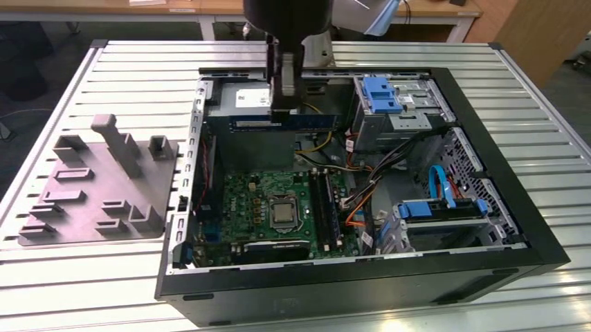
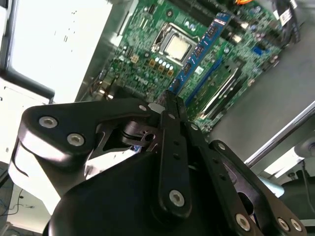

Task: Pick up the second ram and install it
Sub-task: 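Pick up the second ram and move it above second insertion slot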

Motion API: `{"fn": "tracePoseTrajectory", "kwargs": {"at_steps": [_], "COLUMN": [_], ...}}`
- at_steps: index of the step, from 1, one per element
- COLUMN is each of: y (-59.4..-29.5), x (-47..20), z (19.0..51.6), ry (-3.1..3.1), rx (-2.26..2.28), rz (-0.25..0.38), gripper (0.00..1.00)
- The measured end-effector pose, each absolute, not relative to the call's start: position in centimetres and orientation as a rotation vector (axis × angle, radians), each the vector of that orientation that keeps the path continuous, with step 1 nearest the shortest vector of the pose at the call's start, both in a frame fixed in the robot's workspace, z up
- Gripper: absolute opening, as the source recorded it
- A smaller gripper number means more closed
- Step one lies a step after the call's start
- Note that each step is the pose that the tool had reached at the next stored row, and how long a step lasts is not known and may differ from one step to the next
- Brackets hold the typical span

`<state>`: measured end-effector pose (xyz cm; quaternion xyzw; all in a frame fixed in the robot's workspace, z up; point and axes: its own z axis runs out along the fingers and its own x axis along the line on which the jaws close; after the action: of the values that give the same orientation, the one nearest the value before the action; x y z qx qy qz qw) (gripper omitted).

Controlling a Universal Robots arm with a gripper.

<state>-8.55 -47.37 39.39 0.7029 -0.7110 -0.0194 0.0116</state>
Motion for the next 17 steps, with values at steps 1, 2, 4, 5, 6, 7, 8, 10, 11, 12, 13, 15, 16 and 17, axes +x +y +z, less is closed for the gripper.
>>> {"fn": "tracePoseTrajectory", "kwargs": {"at_steps": [1,2,4,5,6,7,8,10,11,12,13,15,16,17], "y": [-47.4,-47.4,-47.4,-47.4,-47.4,-47.4,-47.5,-47.5,-47.4,-47.5,-47.5,-47.6,-47.6,-47.7], "x": [-8.2,-7.9,-7.3,-7.0,-6.7,-6.4,-6.2,-6.2,-6.2,-6.2,-6.2,-6.2,-6.2,-6.2], "z": [39.4,39.4,39.4,39.4,39.4,39.4,39.4,39.4,39.4,39.3,39.3,39.1,39.0,38.9], "ry": [-2.217,-2.217,-2.217,-2.216,-2.216,-2.216,-2.216,-2.216,-2.216,-2.216,-2.216,-2.216,-2.216,-2.216], "rx": [2.192,2.192,2.191,2.191,2.191,2.191,2.191,2.191,2.191,2.191,2.191,2.191,2.191,2.191], "rz": [-0.061,-0.061,-0.062,-0.062,-0.062,-0.063,-0.063,-0.063,-0.063,-0.063,-0.063,-0.063,-0.063,-0.063], "gripper": [0.12,0.12,0.12,0.12,0.12,0.12,0.12,0.12,0.12,0.12,0.12,0.12,0.12,0.12]}}
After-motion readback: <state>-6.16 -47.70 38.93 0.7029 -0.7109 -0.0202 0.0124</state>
